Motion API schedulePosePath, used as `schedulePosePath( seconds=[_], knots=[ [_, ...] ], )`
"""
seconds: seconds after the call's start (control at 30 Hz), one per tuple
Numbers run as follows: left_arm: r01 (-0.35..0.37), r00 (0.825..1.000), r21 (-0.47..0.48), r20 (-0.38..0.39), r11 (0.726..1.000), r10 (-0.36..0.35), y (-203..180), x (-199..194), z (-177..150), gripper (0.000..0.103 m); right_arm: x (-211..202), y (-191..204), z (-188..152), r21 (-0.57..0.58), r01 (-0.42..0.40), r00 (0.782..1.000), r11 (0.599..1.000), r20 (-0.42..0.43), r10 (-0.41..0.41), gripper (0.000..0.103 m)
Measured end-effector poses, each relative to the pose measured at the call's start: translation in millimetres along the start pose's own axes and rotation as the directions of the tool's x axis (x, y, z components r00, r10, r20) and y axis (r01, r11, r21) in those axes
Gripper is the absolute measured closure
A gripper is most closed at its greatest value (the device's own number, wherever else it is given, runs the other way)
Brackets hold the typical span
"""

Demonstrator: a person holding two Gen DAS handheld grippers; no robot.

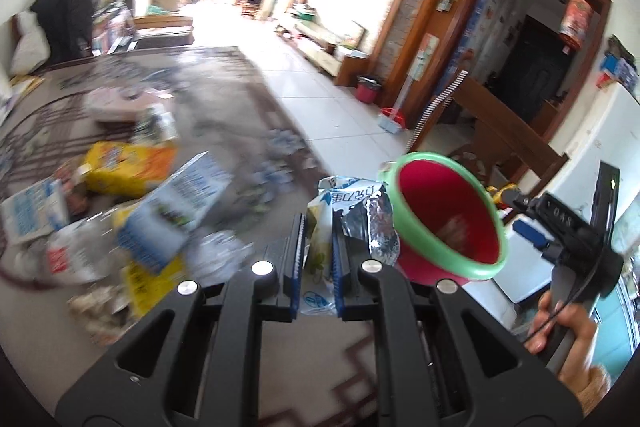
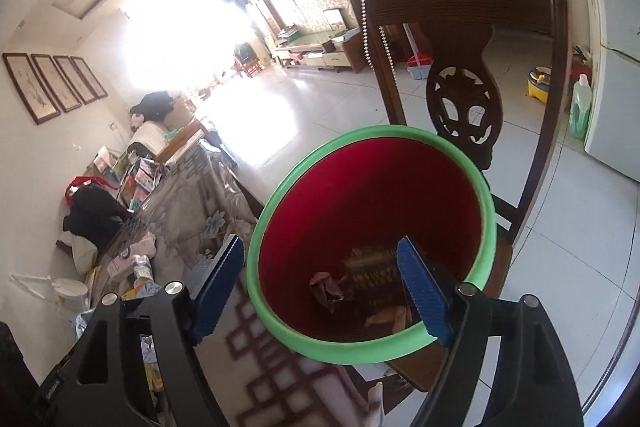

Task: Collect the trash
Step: 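Drop the brown packet into the red bin with the right tool while the left drops its wrapper, then grasp the white milk carton on the table with the left tool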

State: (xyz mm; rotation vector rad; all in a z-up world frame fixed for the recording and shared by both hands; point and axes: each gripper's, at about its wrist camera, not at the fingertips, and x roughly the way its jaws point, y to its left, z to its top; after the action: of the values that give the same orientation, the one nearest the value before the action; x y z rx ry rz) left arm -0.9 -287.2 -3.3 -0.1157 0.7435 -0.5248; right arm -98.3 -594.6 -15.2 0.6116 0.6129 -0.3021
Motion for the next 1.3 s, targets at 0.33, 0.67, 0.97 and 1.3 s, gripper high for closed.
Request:
schedulePosePath(
  seconds=[0.33, 0.67, 0.97, 1.3],
  knots=[
    [0.224, 0.971, 0.075, -0.100, 0.972, -0.216, -93.7, 75.6, 36.4, 0.091, -40.8, -39.8, -0.1, 0.090, 0.069, 0.991, 0.994, 0.104, -0.078, 0.021],
    [0.253, 0.965, 0.078, -0.094, 0.964, -0.245, -109.6, 74.1, 45.5, 0.044, -51.1, -36.5, -0.8, 0.079, 0.077, 0.989, 0.994, 0.122, -0.087, 0.020],
    [0.118, 0.992, 0.053, -0.061, 0.992, -0.115, -38.9, 12.5, 3.3, 0.044, -30.4, 21.5, -22.2, -0.007, -0.037, 0.999, 0.999, 0.040, 0.037, 0.020],
    [-0.152, 0.988, -0.165, 0.005, 0.974, 0.155, 105.2, -59.8, -20.5, 0.043, -15.2, 122.4, -65.9, -0.218, -0.172, 0.981, 0.961, -0.123, 0.148, 0.018]
  ],
)
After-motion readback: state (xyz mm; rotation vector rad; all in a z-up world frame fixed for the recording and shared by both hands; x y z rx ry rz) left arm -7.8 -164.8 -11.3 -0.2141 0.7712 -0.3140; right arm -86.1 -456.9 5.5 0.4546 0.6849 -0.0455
